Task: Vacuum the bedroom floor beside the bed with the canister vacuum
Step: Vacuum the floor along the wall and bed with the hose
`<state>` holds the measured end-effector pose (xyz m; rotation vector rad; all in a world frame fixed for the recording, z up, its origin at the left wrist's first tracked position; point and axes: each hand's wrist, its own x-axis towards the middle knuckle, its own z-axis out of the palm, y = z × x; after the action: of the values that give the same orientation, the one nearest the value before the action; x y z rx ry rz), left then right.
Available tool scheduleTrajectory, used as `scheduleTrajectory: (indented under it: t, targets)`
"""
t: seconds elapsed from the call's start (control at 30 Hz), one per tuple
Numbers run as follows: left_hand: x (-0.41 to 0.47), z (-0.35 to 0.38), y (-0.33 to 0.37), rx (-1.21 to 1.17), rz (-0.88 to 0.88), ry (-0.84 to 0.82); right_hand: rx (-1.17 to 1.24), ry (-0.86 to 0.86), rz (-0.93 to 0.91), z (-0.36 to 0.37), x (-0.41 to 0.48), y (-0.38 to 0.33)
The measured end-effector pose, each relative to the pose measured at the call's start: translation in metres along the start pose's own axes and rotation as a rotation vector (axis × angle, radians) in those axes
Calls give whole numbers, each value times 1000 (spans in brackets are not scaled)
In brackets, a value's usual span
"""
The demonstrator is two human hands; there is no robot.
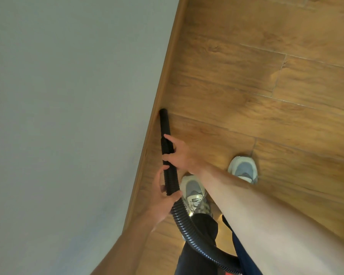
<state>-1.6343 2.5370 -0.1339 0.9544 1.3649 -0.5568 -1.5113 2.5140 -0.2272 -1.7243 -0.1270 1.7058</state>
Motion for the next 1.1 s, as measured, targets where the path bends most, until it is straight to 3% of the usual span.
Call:
scheduleTrajectory:
  t: [0.6, 0.9, 1.1]
  targets:
    - [-15, 48, -14, 214, 81, -191, 176, 220, 157, -47, -56, 59]
    - [-23, 27, -52, -21, 17, -33, -112, -12, 92, 12, -35, 43]
    - [-24, 32, -61, -110, 10, 62, -150, -127, 79, 18, -26, 41]
